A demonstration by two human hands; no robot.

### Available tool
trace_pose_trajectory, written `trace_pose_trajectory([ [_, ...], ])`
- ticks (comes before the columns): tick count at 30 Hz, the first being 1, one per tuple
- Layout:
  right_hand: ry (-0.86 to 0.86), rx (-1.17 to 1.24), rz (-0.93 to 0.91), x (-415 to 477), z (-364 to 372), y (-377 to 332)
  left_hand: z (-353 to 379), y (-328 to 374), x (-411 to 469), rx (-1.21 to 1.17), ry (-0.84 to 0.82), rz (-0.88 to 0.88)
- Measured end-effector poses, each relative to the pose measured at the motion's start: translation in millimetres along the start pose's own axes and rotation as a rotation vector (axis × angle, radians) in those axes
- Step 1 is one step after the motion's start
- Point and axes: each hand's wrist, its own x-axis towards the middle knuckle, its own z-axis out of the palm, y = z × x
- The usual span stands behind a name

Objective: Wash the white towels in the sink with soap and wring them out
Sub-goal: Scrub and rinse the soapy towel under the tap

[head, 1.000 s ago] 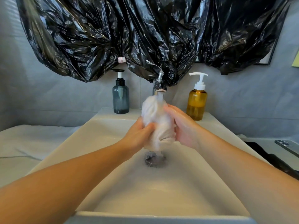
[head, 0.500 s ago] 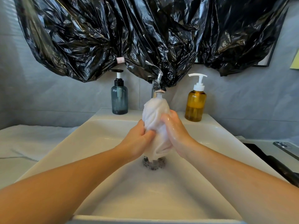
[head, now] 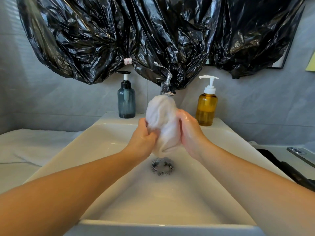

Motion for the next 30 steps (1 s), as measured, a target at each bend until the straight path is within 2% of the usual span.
trace_pose_trajectory([
  [3,-0.059,0.048,-0.014,3.2,-5.4,4.6,-1.8,-1.0,2.8,-0.075,0.000,-0.034],
  [8,-0.095,-0.043,-0.024,-3.6,-8.3,9.3,-6.1,1.8,4.1,-0.167,-0.163,-0.009],
  [13,-0.063,-0.041,-0.036,-2.3,-12.6,5.2,-3.1,-2.7,3.8,-0.075,-0.118,0.011],
  [16,-0.061,-0.022,0.064,-0.4,-13.2,0.7,-5.1,-1.6,4.1,-0.086,-0.130,-0.032],
  [19,-0.166,-0.002,0.144,0.4,-15.1,-1.2,-5.3,0.3,5.5,-0.082,-0.118,-0.098],
  [21,-0.180,-0.038,0.087,0.1,-17.5,-0.3,-6.8,0.5,6.4,-0.064,-0.114,-0.124],
  [26,-0.089,-0.117,-0.016,-0.1,-19.6,2.7,-7.8,-0.3,4.6,-0.053,-0.123,-0.109],
  [30,-0.076,-0.108,-0.041,-0.3,-21.7,2.3,-6.1,3.2,2.0,-0.109,-0.221,-0.010],
])
